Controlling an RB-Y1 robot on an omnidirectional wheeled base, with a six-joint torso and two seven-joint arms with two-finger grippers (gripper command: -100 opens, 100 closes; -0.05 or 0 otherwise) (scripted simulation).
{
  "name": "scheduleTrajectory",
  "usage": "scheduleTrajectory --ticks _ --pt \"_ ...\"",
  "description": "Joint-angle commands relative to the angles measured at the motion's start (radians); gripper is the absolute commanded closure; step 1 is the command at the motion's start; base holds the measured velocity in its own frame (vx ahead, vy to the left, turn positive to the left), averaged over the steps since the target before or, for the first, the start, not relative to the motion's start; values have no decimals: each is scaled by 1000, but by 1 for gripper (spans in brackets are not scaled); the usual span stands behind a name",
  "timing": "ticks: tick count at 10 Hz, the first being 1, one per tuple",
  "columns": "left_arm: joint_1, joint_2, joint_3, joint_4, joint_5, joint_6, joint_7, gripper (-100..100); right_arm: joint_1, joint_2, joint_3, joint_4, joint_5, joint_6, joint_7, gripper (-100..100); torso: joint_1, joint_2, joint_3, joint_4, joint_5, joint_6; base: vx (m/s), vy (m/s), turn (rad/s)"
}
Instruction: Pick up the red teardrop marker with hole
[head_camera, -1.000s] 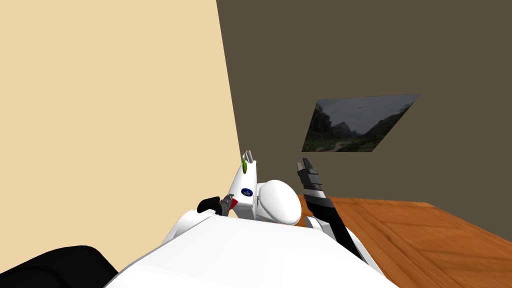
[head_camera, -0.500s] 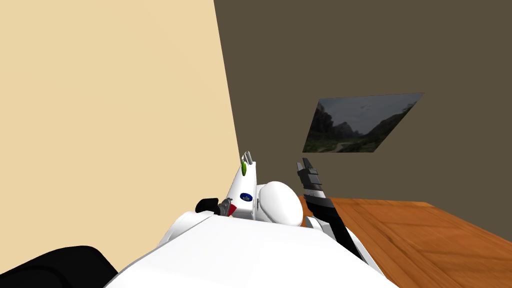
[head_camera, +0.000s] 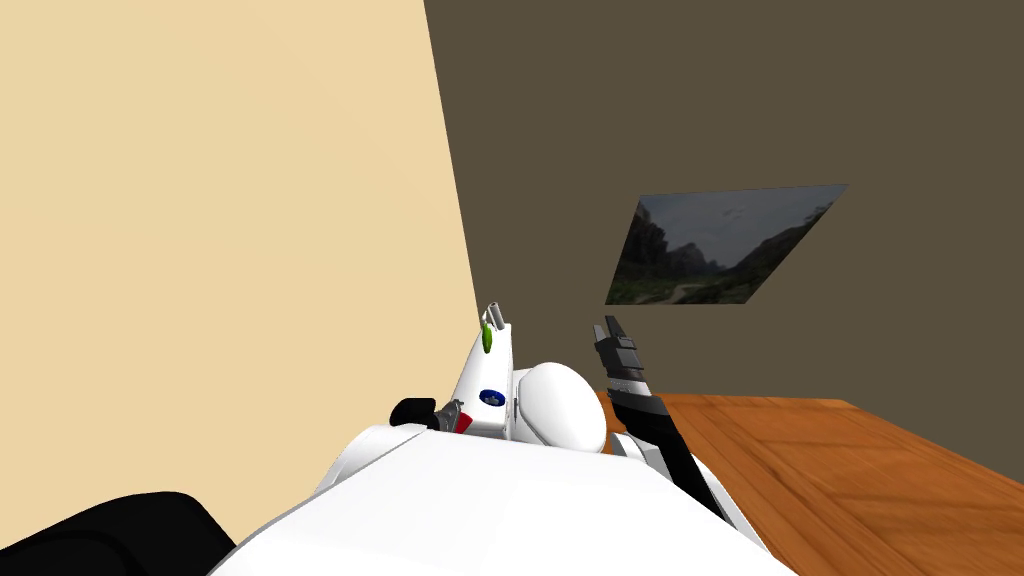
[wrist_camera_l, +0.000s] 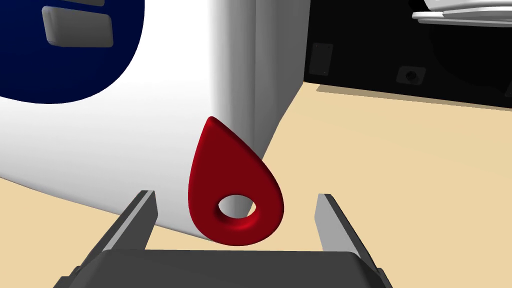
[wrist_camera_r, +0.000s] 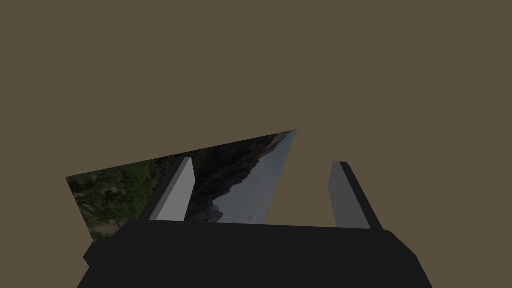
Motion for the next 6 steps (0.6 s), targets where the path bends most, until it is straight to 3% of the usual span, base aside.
scheduleTrajectory --ticks 1,4,5,6 --pt "-10 -2 1 35 -1 -27 1 -100 0 0 0 0 0 0 0 0 0 0 0 0 0 0 0 0 0" --pt "-27 -4 5 88 -1 -65 2 -100 0 0 0 0 0 0 0 0 0 0 0 0 0 0 0 0 0" --pt "-20 -4 1 69 -3 -50 2 -100 0 0 0 0 0 0 0 0 0 0 0 0 0 0 0 0 0" --pt "-20 -4 2 72 -3 -54 2 100 0 0 0 0 0 0 0 0 0 0 0 0 0 0 0 0 0"
